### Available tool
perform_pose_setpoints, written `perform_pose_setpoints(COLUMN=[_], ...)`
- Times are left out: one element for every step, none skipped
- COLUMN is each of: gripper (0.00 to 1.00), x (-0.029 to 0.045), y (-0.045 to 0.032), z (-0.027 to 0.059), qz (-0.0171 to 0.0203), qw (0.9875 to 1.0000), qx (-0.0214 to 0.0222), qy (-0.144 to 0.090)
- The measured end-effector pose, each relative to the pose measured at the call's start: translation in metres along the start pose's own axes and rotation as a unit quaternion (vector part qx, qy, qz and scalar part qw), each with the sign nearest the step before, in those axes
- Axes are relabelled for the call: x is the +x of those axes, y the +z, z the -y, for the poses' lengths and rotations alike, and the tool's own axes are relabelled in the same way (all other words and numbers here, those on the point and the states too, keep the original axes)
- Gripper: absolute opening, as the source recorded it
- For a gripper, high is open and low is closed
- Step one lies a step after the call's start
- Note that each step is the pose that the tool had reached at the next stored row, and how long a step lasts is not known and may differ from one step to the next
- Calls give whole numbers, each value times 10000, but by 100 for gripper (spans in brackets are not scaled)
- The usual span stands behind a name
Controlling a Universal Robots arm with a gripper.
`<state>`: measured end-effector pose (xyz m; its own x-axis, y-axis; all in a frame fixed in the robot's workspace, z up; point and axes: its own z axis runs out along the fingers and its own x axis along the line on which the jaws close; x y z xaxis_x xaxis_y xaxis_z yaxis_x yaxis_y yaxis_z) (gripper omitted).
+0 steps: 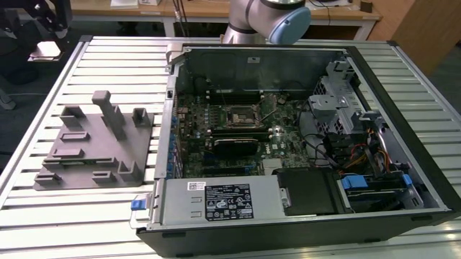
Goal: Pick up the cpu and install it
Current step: 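Pick up the cpu and move it towards the insertion slot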
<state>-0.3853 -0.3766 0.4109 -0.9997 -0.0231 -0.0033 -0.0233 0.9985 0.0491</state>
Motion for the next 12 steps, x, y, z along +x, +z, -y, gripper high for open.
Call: perform_pose_setpoints(gripper=[53,53,53,53,53,53,53,53,53,53,53,53], x=[-13,-27,-39,-51,-64,-76,-88,-100,-114,-126,-140,-152], y=[1,1,0,0,0,0,1,1,1,1,1,1], z=[0,0,0,0,0,0,0,0,0,0,-1,-1], qz=[1,1,0,0,0,0,0,0,0,0,0,0], qw=[10000,10000,10000,10000,10000,10000,10000,10000,10000,10000,10000,10000], qx=[0,0,0,0,0,0,0,0,0,0,0,0], qy=[0,0,0,0,0,0,0,0,0,0,0,0])
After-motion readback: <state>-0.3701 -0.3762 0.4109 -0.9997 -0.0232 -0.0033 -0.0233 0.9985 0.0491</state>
